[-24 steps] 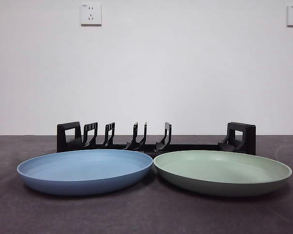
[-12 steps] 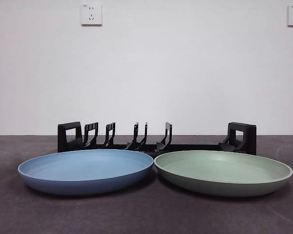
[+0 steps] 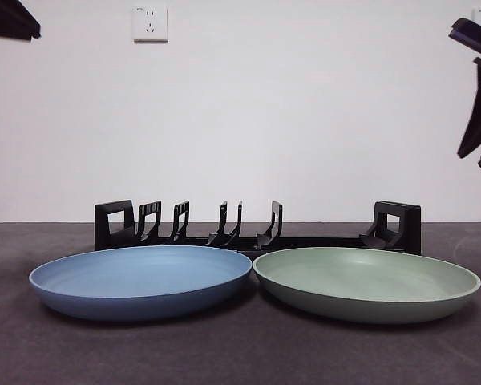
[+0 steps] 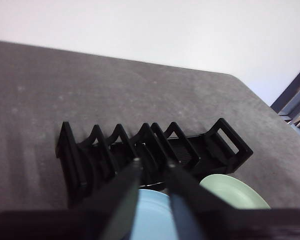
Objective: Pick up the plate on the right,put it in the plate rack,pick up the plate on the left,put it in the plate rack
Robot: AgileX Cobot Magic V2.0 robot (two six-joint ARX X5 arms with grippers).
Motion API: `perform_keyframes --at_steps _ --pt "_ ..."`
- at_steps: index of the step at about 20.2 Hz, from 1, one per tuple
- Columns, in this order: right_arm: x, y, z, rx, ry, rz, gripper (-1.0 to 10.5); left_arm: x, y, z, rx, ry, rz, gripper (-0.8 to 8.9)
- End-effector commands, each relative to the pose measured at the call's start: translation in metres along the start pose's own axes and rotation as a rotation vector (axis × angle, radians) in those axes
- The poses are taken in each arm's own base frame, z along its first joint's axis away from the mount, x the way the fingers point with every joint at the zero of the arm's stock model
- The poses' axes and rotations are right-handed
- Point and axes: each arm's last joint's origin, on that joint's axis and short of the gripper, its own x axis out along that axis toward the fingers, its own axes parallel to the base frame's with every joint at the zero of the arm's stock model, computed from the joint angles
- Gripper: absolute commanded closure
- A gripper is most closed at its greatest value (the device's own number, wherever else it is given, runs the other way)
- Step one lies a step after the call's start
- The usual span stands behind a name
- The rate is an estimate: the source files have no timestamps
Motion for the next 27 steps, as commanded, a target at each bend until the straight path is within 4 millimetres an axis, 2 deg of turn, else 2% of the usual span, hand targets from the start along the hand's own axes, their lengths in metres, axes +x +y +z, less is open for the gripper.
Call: perform_keyframes --at_steps 1,4,8,11,15,19,24,27 --pt "0.007 -0.002 0.0 -0.004 0.026 -0.005 7.2 0.004 -0.005 0.006 -0.103 -0.057 -0.037 4.69" --pt "0.022 -0.008 -0.001 0.001 0.084 -0.014 7.2 0.009 -0.014 0.012 -0.076 -0.127 -0.072 4.69" --pt "0.051 -0.019 -0.004 0.018 0.186 -0.028 7.2 0.015 -0.022 0.006 -0.063 -0.081 -0.109 4.69" --pt "0.075 -0.027 -0.007 0.032 0.242 -0.032 7.3 0.017 -0.028 0.0 0.043 -0.031 -0.131 4.71" --pt "0.095 -0.035 -0.014 0.062 0.315 -0.017 7.3 0.02 -0.035 -0.009 0.188 0.025 -0.151 4.72" --pt "0.102 -0.037 -0.016 0.072 0.332 0.005 7.4 0.022 -0.041 -0.013 0.27 0.036 -0.123 4.72" --pt "0.105 -0.035 -0.017 0.068 0.341 0.005 9.7 0.025 -0.05 -0.021 0.387 0.065 -0.078 4.72" --pt "0.104 -0.035 -0.017 0.092 0.342 0.0 9.6 0.026 -0.056 -0.026 0.46 0.092 -0.086 4.73"
